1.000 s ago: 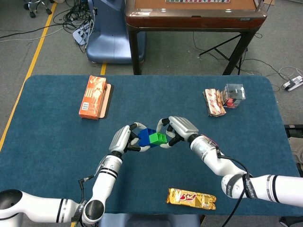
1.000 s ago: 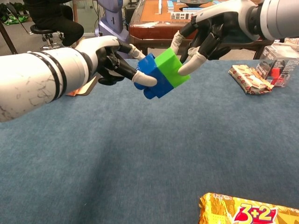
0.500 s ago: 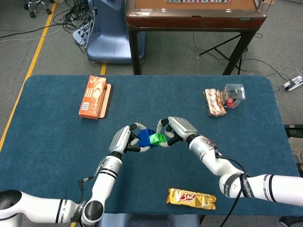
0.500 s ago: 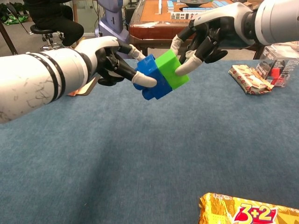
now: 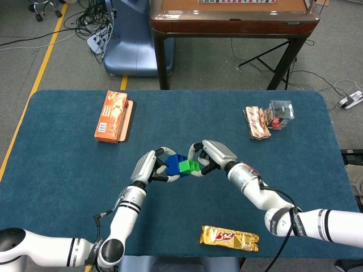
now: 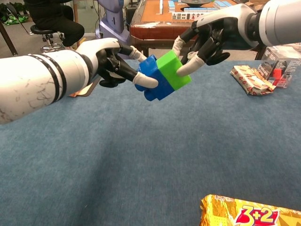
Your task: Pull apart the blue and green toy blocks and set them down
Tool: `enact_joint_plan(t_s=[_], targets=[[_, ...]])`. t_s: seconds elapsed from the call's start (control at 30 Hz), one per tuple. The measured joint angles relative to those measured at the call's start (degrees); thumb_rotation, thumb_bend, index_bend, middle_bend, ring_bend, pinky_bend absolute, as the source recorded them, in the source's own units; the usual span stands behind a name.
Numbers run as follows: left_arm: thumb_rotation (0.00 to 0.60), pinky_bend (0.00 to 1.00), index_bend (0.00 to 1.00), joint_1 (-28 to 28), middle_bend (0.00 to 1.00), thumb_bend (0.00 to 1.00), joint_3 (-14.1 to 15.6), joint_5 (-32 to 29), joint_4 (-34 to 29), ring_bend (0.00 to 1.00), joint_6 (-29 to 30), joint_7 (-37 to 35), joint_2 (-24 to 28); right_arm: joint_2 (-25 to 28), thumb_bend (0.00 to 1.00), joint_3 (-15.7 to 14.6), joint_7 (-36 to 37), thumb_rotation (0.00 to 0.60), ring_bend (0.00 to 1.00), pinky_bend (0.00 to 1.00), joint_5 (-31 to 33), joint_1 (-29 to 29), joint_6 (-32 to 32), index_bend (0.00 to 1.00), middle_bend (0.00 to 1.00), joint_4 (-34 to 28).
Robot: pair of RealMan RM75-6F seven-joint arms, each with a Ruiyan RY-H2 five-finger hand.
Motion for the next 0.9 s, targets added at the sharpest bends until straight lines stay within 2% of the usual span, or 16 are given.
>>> enact_joint_plan(t_s=[0.3, 0.6, 0.9], targets=[[0.600, 0.98, 0.63, 0.29, 1.00, 0.16, -0.01, -0.72, 0.62, 0.87, -1.12, -1.08, 0.08, 1.09, 0.41, 1.45, 5.45, 0.600, 1.00, 1.00, -1.22, -1.72, -4.16, 0.83, 1.00, 1.19], [0.600, 0.98, 0.63, 0.51, 1.00, 0.16, 0.34, -0.74, 1.13, 0.87, -1.59, -1.53, 0.30, 2.40, 0.41, 2.45, 8.46, 0.600, 1.00, 1.00, -4.58, -3.81, -5.24, 0.83, 1.00, 1.38], [0.600, 0.98, 0.63, 1.60, 1.00, 0.16, 2.63, 0.54, 1.86, 0.87, -1.55, -1.08, 1.31, 4.40, 0.41, 1.72, 9.05, 0.600, 1.00, 1.00, -7.99, -6.13, -4.75, 0.83, 1.00, 0.88]])
